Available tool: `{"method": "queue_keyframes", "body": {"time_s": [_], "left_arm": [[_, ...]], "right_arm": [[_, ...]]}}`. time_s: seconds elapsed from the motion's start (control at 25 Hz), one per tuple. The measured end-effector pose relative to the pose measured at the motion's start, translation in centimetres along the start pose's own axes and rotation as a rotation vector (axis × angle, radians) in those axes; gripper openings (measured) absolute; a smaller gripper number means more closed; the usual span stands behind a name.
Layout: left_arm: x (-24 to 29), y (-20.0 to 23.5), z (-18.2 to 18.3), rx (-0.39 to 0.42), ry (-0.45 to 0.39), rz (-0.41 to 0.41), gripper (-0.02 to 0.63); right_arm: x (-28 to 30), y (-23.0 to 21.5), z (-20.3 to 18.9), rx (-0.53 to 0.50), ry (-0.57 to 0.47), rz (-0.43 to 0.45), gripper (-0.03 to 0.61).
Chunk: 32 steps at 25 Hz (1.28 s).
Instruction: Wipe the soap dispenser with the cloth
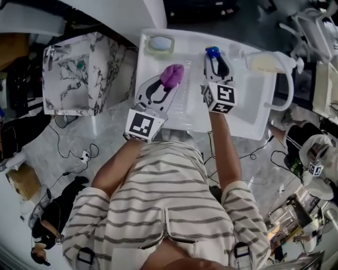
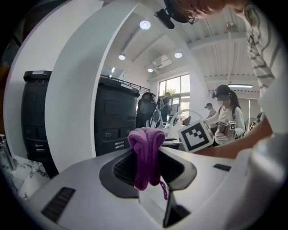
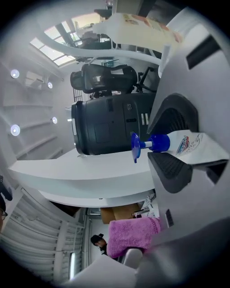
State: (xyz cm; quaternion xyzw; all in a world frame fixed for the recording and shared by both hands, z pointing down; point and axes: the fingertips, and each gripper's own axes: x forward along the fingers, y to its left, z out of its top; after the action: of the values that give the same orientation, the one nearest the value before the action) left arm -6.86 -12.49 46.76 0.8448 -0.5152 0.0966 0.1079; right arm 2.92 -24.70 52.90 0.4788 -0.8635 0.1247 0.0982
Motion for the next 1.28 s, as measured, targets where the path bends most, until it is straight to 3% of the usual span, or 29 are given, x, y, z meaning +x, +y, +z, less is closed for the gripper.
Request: {"method": "queue_keyframes", "body": {"time_s": [0.6, 1.28], "left_arm": [[0.8, 1.2, -2.6, -0.073, 0.034, 0.034, 0.117], [0.3, 0.2, -2.1, -0.083, 0.024, 0.013, 0.117]], "right_arm": [[6.5, -0.7, -2.6, -0.071, 0.051, 0.040, 0.135], [4.9, 0.1, -2.4, -0.041, 0.055, 0.068, 0.204]]}}
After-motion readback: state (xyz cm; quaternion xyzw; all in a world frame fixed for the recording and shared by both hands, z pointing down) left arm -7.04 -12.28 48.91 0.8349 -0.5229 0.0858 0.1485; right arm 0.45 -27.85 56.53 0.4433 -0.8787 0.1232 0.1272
